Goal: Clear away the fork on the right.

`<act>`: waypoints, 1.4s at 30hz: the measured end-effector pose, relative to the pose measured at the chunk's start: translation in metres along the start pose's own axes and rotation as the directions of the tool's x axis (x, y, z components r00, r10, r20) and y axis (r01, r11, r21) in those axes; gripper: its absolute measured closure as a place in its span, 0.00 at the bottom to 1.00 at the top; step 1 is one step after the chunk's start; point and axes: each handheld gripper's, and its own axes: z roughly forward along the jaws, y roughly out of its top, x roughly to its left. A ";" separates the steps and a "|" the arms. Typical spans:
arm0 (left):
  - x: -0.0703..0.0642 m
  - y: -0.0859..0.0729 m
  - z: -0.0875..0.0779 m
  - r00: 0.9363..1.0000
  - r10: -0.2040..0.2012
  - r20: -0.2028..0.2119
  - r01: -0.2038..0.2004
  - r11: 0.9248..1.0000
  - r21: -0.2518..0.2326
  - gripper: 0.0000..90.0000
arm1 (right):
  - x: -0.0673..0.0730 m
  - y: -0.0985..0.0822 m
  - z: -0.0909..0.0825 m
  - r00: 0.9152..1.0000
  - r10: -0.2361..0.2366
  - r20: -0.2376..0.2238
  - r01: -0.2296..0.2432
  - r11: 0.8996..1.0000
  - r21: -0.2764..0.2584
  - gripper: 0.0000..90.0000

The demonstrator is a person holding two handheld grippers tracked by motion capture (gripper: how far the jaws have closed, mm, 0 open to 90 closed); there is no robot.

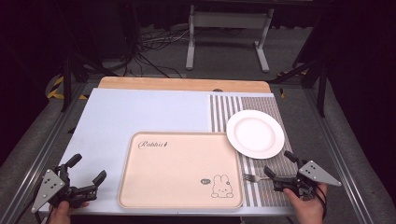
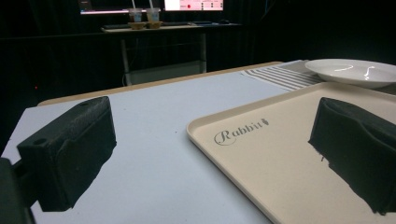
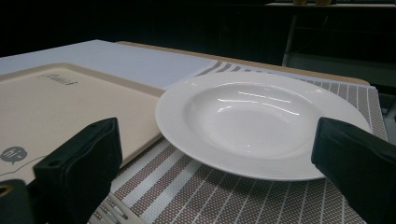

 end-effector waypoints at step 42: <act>-0.001 0.000 0.000 1.000 -0.009 0.004 0.009 1.000 0.006 0.01 | -0.003 0.037 0.019 0.993 -0.028 -0.114 0.041 0.993 0.114 0.04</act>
